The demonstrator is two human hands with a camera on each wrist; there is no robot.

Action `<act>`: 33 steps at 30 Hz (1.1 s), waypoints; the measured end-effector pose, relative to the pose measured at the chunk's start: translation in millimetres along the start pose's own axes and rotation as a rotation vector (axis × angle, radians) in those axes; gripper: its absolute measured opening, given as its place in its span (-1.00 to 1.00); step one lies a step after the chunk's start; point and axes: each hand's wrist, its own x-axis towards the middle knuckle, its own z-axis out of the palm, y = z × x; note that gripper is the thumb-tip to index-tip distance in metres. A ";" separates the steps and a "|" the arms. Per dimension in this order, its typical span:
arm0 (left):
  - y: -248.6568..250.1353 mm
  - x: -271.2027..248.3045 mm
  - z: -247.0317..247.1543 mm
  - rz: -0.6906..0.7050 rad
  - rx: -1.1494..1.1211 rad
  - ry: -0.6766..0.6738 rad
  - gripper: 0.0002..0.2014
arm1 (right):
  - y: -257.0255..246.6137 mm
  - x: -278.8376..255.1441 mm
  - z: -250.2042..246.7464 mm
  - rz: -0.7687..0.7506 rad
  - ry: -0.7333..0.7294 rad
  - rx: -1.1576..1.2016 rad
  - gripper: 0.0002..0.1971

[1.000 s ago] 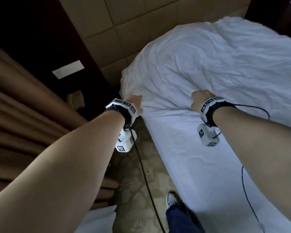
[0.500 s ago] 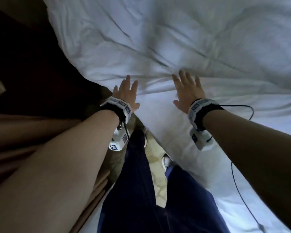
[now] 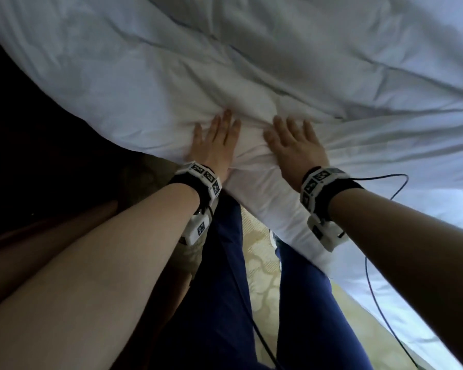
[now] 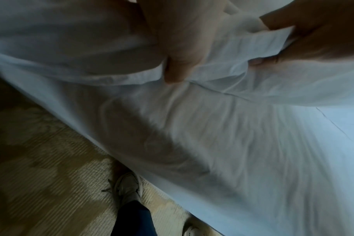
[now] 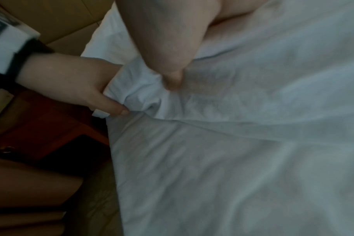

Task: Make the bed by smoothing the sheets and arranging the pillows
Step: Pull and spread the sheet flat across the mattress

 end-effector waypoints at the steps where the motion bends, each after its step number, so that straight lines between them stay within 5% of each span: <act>1: -1.6 -1.1 -0.3 0.002 -0.007 -0.004 -0.03 | -1.5 -2.2 -2.6 0.004 -0.012 0.022 -0.35; 7: 0.8 -26.3 -33.5 -0.018 -0.124 -0.030 -0.28 | -10.4 -38.1 -31.5 -0.037 0.038 0.102 -0.67; 11: -0.1 -70.4 -55.3 -0.098 -0.226 0.128 -0.42 | -18.2 -82.4 -68.9 -0.062 0.103 0.116 -0.76; 20: -8.4 -162.0 -138.1 -0.199 -0.198 0.563 -0.37 | -16.4 -190.5 -169.0 -0.127 0.309 0.183 -0.80; 33: -43.4 -168.2 -199.0 -0.497 -0.485 0.699 -0.38 | 15.2 -218.4 -224.5 -0.122 0.450 0.189 -0.84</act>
